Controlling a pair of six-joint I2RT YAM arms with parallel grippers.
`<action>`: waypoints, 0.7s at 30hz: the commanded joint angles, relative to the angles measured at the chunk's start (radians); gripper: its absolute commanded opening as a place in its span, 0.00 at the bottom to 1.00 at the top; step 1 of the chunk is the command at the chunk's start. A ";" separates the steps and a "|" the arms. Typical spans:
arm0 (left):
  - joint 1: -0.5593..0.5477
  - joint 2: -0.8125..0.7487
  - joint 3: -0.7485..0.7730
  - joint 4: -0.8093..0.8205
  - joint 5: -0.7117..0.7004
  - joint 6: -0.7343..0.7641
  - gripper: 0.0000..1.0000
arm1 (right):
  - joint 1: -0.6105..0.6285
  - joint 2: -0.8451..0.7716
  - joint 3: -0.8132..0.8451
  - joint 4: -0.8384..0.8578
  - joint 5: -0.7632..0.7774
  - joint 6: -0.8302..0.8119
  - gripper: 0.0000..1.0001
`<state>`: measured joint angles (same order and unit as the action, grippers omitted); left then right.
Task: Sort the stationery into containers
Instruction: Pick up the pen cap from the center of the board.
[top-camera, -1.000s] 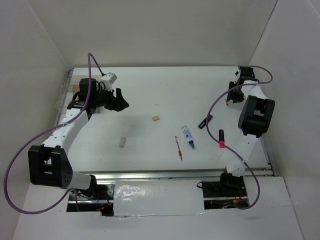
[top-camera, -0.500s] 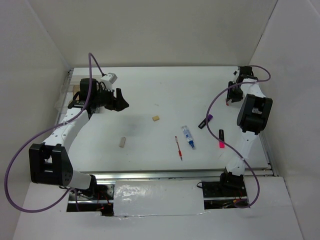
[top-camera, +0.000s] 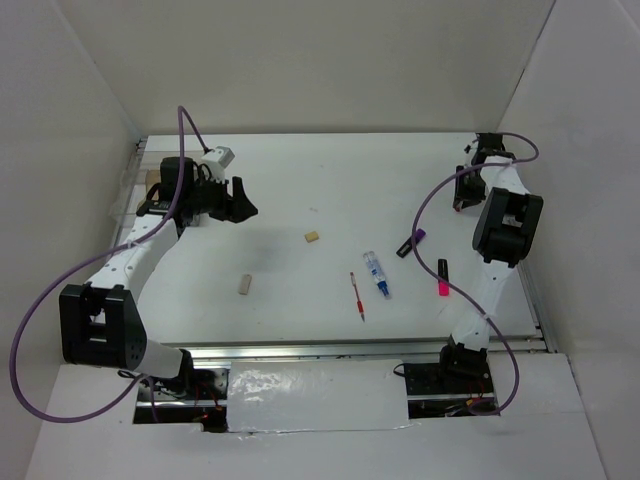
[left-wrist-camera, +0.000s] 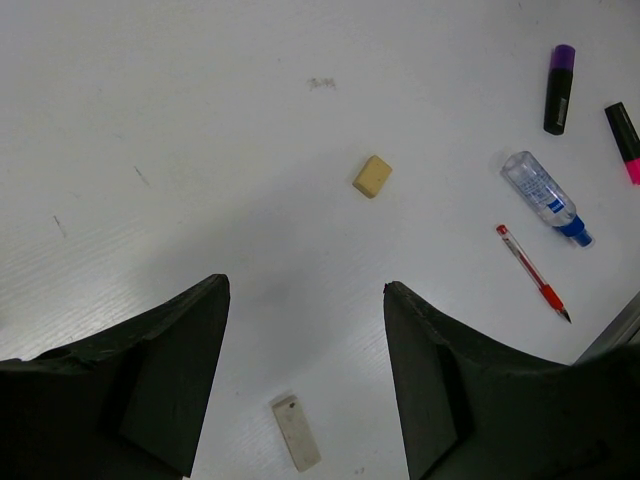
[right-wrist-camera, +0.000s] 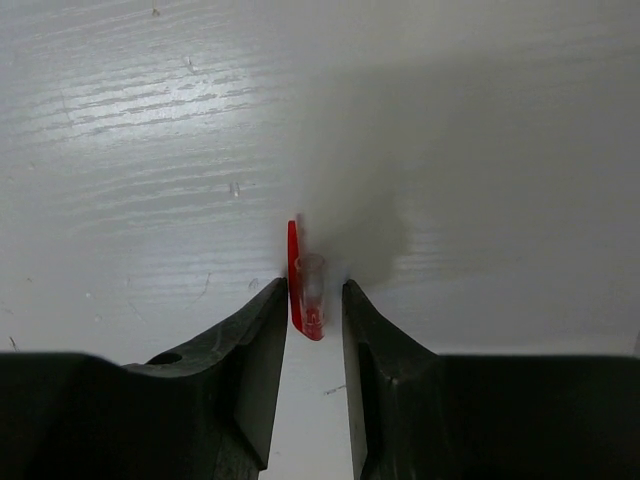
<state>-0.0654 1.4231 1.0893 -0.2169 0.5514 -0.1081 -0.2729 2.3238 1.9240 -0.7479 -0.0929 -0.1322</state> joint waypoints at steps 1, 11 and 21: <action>0.010 0.010 0.000 0.025 0.012 0.012 0.75 | 0.011 0.032 0.062 -0.060 0.004 -0.024 0.35; 0.033 -0.006 -0.014 0.028 0.018 0.012 0.75 | 0.034 0.008 0.015 -0.077 -0.011 -0.056 0.09; 0.114 -0.148 -0.086 0.071 0.180 -0.074 0.72 | 0.119 -0.349 -0.132 -0.111 -0.227 -0.168 0.00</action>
<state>0.0250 1.3521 1.0126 -0.2062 0.6189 -0.1390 -0.2054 2.1876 1.8011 -0.8154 -0.2008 -0.2295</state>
